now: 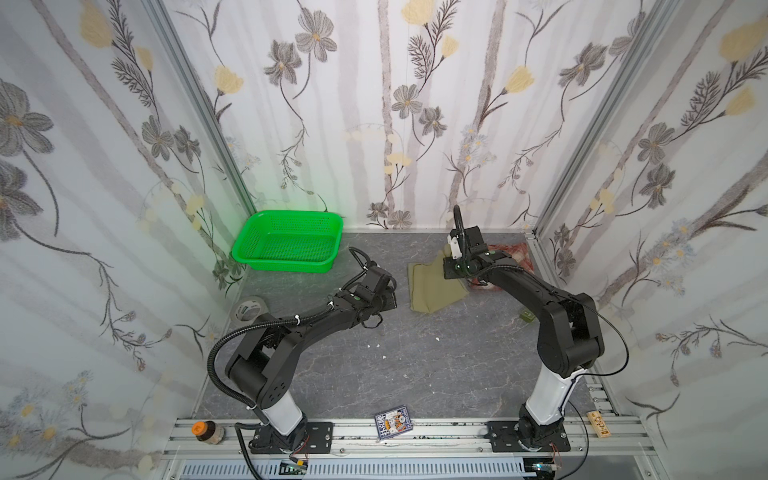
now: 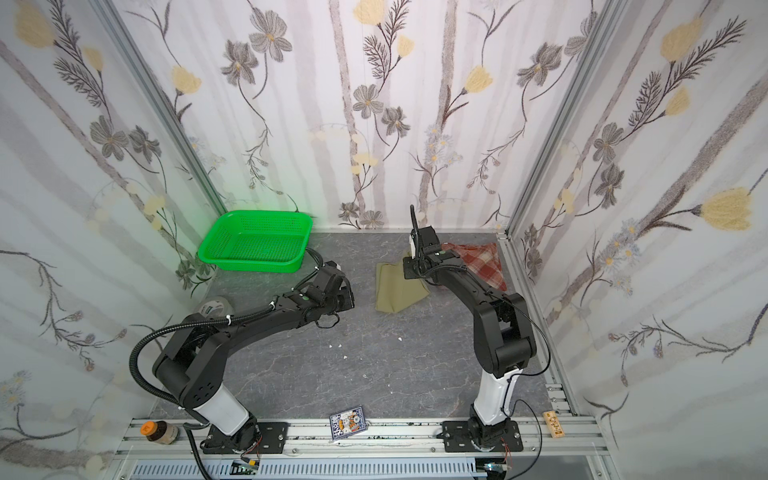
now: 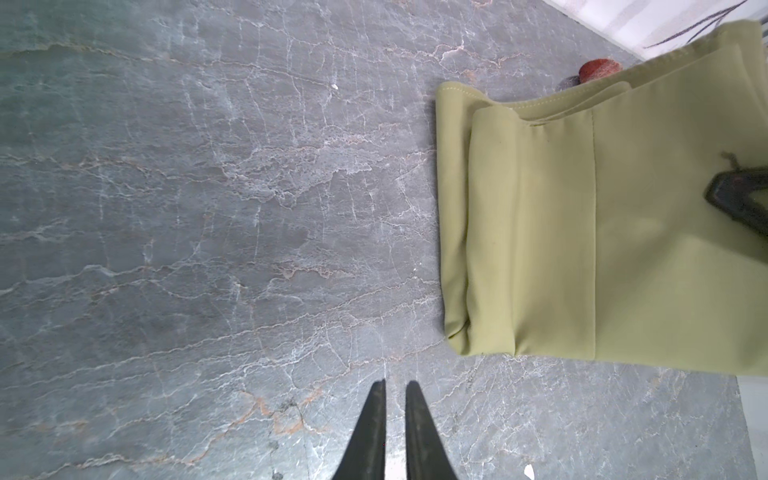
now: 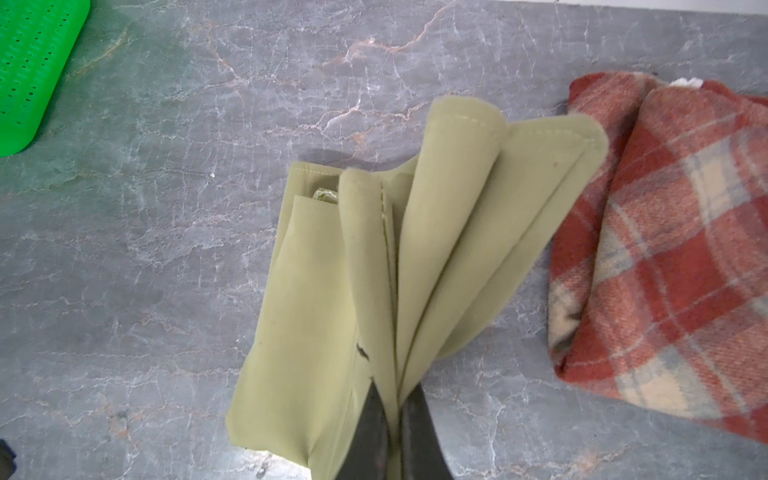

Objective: Fold and stack the skirts
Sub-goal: 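Lift the khaki bundle with the right gripper toward the plaid skirt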

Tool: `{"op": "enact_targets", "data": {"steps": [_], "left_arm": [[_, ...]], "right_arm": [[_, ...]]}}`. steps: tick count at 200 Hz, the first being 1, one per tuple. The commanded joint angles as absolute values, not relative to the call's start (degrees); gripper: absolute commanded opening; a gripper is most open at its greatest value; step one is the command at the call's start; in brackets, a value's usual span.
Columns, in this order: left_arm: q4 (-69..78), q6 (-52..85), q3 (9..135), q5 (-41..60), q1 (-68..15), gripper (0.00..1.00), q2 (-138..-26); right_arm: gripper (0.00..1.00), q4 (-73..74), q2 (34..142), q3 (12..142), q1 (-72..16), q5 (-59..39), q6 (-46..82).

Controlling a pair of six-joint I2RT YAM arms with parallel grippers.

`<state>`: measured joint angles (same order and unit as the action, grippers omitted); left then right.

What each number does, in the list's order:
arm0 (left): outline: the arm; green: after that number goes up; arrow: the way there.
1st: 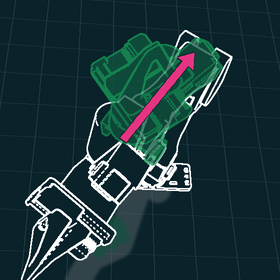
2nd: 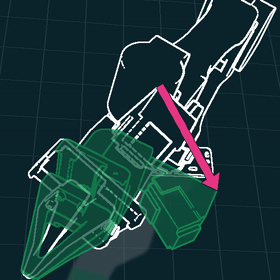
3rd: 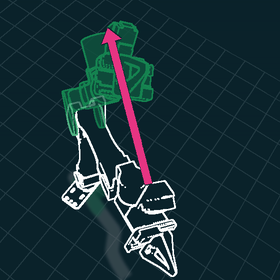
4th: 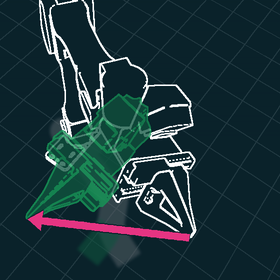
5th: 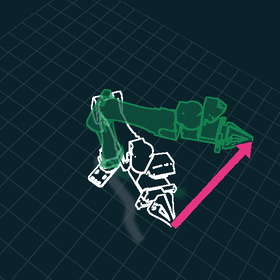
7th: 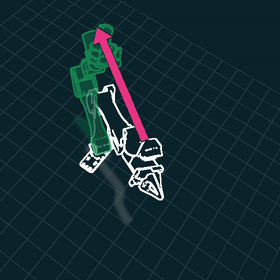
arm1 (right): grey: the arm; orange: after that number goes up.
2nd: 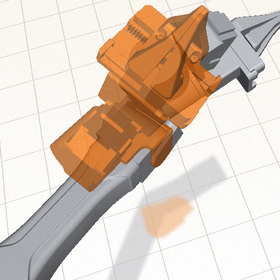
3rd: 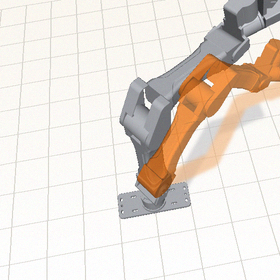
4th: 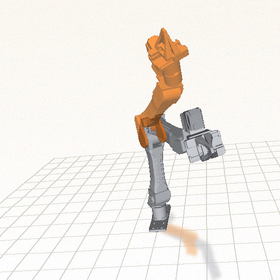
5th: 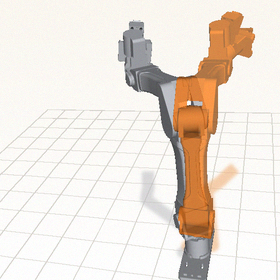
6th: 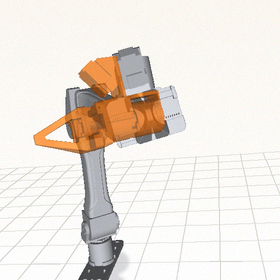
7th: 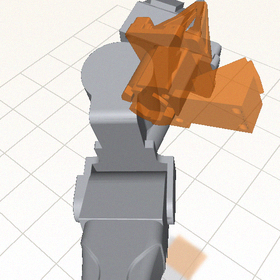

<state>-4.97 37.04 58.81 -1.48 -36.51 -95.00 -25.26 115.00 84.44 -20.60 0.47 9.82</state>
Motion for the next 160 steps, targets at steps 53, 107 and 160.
{"op": "enact_targets", "data": {"steps": [53, 107, 160], "left_arm": [[-4.9, 36.2, 58.4, -1.8, -35.5, 0.14, -94.7], [-4.8, 36.3, 58.6, -1.5, -35.3, 0.14, -95.1], [-4.8, 36.3, 58.6, -1.1, -35.1, 0.14, -95.2]], "right_arm": [[0.00, -29.1, 119.1, 93.4, -16.6, 1.3, 0.5], [0.00, -30.1, 120.4, 98.5, -13.5, 1.6, -2.2], [0.00, -33.8, 123.7, 106.3, -10.4, -0.2, -6.1]]}}
